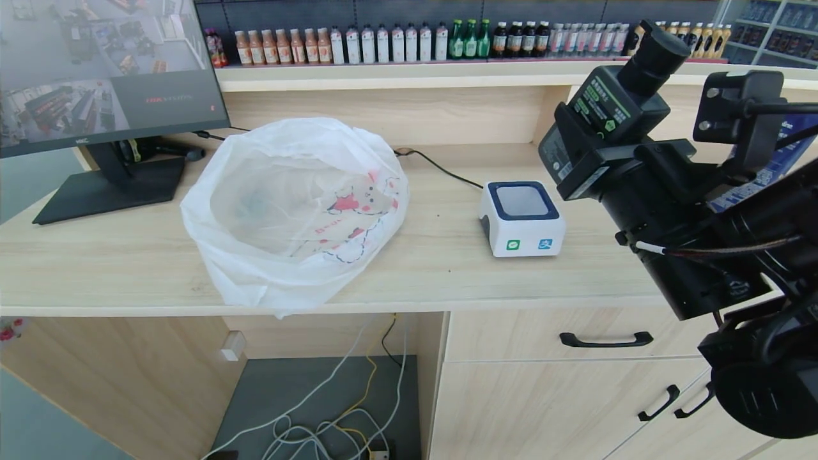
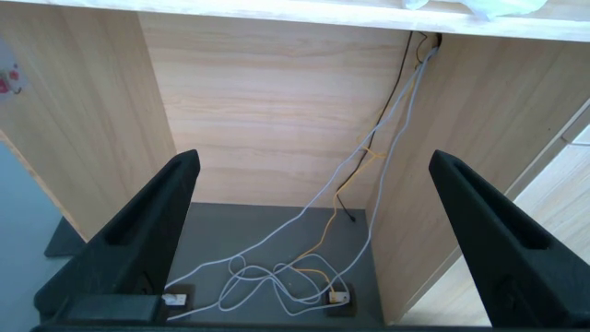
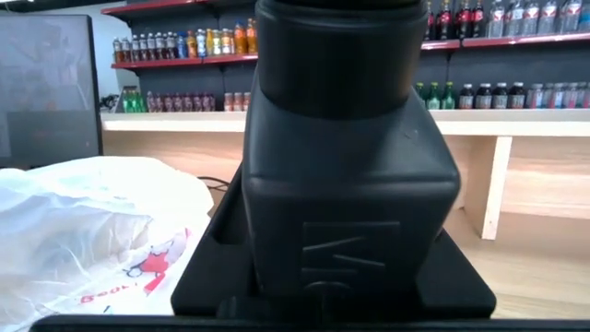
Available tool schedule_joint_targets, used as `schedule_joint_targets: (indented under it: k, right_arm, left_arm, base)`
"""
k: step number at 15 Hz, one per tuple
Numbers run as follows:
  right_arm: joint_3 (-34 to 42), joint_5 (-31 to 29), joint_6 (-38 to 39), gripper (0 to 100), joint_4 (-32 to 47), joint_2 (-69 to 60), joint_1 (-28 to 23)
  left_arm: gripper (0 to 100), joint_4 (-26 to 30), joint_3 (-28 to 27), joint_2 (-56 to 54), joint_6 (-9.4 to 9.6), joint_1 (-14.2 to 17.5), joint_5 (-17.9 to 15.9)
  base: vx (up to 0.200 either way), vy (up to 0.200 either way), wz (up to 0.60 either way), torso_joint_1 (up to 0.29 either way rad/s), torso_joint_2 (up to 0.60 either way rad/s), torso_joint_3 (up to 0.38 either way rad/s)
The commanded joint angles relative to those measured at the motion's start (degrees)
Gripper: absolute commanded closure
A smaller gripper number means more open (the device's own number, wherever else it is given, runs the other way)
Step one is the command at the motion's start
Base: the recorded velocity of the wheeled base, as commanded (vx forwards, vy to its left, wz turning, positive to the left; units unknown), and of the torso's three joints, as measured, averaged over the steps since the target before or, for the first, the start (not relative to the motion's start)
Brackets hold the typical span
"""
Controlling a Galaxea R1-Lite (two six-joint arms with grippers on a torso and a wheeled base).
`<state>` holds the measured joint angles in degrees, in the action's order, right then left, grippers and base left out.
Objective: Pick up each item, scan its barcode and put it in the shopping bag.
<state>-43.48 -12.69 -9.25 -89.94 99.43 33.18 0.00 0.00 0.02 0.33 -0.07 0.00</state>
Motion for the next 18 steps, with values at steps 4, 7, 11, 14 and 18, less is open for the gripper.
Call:
schedule_joint_targets:
  k: [4,7,11,14,18]
  right_arm:
    - [0.07,-0.05,-0.24,100,-0.06,-0.64,-0.31]
    - [0.24,-0.05,-0.24,100,-0.06,-1.08,-0.31]
    - [0.51,-0.05,-0.15,100,-0.06,-1.25,-0.31]
    - [0.68,-0.05,-0.15,100,-0.06,-1.6,-0.31]
    - [0.77,-0.05,-0.15,100,-0.06,-1.6,-0.31]
  left_arm:
    - [0,0.0,0.0,-0.02,-0.07,-0.01,0.0]
    - [0,0.0,0.0,-0.02,-0.24,0.07,0.0]
    - [0,0.0,0.0,-0.02,-0.24,0.07,0.0]
    - [0,0.0,0.0,-0.02,-0.24,-0.01,0.0]
    - [0,0.0,0.0,-0.02,-0.07,-0.01,0.0]
  base:
    - [0.0,0.15,0.0,0.003,0.0,0.002]
    - [0.0,0.2,0.0,0.001,0.0,-0.005]
    - [0.0,0.2,0.0,0.005,0.0,0.004]
    - [0.0,0.2,0.0,0.001,0.0,-0.006]
    - [0.0,0.2,0.0,0.001,0.0,0.0]
